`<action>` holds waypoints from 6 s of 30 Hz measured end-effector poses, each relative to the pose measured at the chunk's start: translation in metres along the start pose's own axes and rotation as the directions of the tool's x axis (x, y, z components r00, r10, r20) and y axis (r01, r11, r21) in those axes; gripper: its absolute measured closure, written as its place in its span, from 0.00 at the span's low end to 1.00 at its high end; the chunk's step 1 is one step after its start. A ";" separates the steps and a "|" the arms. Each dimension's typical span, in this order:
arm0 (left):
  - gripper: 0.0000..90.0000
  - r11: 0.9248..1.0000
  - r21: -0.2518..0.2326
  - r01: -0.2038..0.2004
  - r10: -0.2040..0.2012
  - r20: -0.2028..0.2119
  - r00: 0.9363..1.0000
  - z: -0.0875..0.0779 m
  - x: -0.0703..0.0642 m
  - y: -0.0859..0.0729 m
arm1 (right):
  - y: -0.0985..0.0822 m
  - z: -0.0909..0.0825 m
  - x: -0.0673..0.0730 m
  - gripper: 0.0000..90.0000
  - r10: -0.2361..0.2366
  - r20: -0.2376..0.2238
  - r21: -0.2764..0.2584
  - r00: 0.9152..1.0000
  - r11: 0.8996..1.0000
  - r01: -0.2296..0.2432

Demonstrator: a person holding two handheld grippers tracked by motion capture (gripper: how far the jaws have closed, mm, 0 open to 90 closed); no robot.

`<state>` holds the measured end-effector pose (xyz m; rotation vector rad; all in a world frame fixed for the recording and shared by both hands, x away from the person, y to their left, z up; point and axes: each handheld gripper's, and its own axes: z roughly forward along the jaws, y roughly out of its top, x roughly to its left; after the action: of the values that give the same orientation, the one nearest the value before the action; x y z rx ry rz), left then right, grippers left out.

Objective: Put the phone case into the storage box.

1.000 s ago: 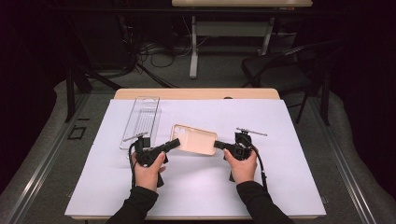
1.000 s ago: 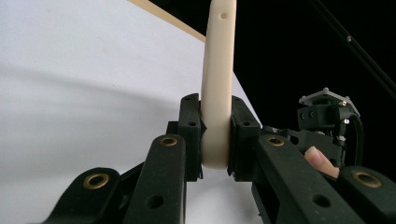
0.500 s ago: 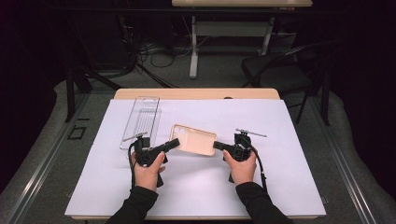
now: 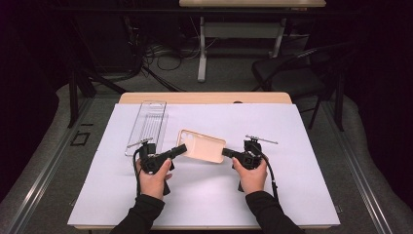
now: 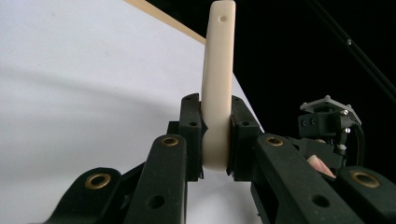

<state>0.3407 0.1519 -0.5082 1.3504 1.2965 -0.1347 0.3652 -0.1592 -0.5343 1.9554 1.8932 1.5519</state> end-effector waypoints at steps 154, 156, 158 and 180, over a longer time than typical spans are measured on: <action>0.89 0.735 0.271 -0.621 0.553 0.289 0.781 -0.038 -0.053 0.039 | 0.011 -0.064 0.053 0.63 -0.761 -0.312 -0.054 0.569 0.612 0.789; 0.89 0.727 0.274 -0.630 0.557 0.302 0.774 -0.038 -0.054 0.038 | 0.010 -0.063 0.053 0.63 -0.757 -0.324 -0.048 0.567 0.612 0.789; 0.89 0.723 0.273 -0.635 0.557 0.313 0.769 -0.037 -0.055 0.037 | 0.010 -0.062 0.054 0.63 -0.751 -0.338 -0.045 0.567 0.615 0.787; 0.89 0.665 0.286 -0.690 0.571 0.403 0.716 -0.034 -0.060 0.031 | 0.004 -0.058 0.056 0.76 -0.698 -0.463 -0.005 0.546 0.618 0.786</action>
<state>0.3206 0.1529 -0.4355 2.0146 0.4914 -0.1104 0.3194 -0.1516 -0.4681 0.5647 2.6187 1.5621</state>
